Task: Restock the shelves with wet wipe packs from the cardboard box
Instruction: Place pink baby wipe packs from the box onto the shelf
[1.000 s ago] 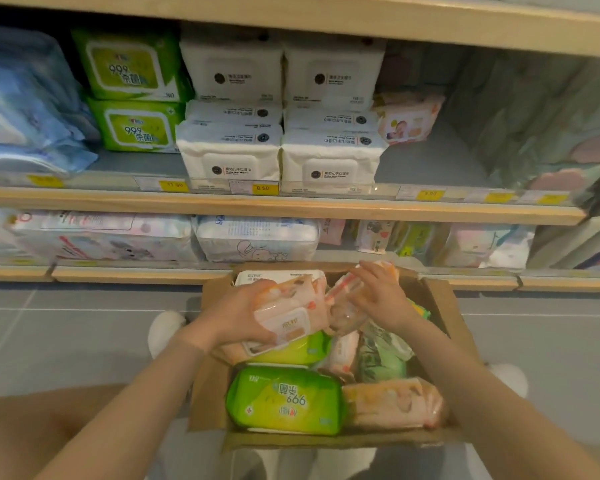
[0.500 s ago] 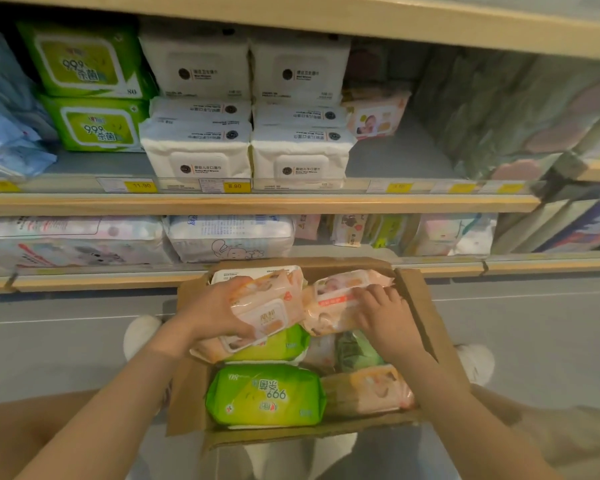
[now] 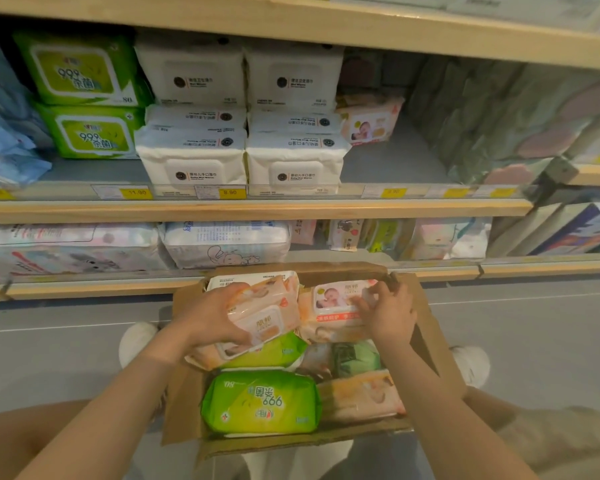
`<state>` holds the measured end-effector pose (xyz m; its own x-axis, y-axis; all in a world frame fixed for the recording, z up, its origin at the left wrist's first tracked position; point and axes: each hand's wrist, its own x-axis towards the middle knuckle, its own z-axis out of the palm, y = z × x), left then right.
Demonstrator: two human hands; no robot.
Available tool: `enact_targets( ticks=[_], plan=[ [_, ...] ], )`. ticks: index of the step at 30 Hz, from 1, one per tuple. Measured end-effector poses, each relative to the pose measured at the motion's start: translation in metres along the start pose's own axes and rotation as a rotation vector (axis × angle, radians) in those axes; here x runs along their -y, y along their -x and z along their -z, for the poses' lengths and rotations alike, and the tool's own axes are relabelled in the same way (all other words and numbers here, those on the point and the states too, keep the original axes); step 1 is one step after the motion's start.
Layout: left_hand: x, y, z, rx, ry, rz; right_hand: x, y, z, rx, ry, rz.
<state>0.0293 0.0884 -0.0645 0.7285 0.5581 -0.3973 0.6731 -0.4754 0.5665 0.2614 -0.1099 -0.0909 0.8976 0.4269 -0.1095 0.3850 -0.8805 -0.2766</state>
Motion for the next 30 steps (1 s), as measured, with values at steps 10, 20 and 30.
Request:
enact_targets(
  ticks=[10,20,30],
  plan=[
    [0.002,-0.006,-0.001,0.009,-0.035,0.021,-0.024,0.014,-0.016,0.368,0.070,0.132],
    [0.005,-0.008,-0.002,-0.007,-0.074,-0.006,-0.008,-0.001,-0.013,0.507,0.288,0.309],
    [-0.012,-0.006,0.008,-0.056,-0.206,-0.025,-0.020,-0.014,0.023,0.404,0.145,0.416]
  ],
)
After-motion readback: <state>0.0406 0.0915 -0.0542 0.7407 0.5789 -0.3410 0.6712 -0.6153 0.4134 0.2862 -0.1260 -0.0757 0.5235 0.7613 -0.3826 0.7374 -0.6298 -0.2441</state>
